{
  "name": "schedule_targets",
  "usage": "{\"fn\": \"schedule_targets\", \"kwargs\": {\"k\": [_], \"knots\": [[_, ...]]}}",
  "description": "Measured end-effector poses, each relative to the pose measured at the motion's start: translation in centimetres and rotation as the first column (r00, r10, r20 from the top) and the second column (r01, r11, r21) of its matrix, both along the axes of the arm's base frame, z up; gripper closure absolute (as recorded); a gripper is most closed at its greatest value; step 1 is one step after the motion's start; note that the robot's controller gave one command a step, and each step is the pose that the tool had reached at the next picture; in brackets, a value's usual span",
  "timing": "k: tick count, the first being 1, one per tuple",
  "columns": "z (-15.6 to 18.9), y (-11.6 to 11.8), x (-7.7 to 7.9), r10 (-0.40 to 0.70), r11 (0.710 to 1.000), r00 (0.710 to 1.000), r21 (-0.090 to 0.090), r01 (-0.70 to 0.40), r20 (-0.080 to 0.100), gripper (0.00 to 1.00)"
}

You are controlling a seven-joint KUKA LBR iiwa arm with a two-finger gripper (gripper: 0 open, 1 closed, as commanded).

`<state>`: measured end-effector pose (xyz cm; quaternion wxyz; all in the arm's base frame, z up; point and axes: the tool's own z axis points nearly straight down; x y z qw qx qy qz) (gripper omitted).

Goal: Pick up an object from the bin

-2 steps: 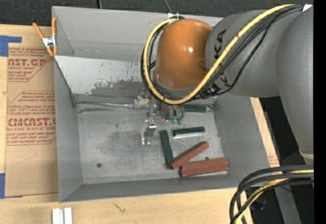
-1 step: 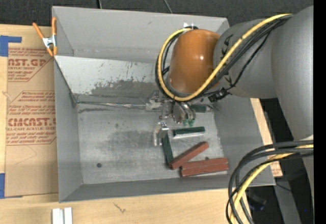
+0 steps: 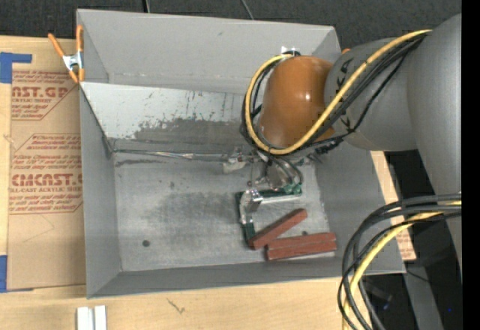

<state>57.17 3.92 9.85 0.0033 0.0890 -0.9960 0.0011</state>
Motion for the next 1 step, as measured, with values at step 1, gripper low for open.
{"fn": "schedule_targets", "kwargs": {"k": [1], "knots": [[-2.23, -8.15, 1.03, 0.016, 1.000, 1.000, 0.010, -0.016, 0.013, 1.00]]}}
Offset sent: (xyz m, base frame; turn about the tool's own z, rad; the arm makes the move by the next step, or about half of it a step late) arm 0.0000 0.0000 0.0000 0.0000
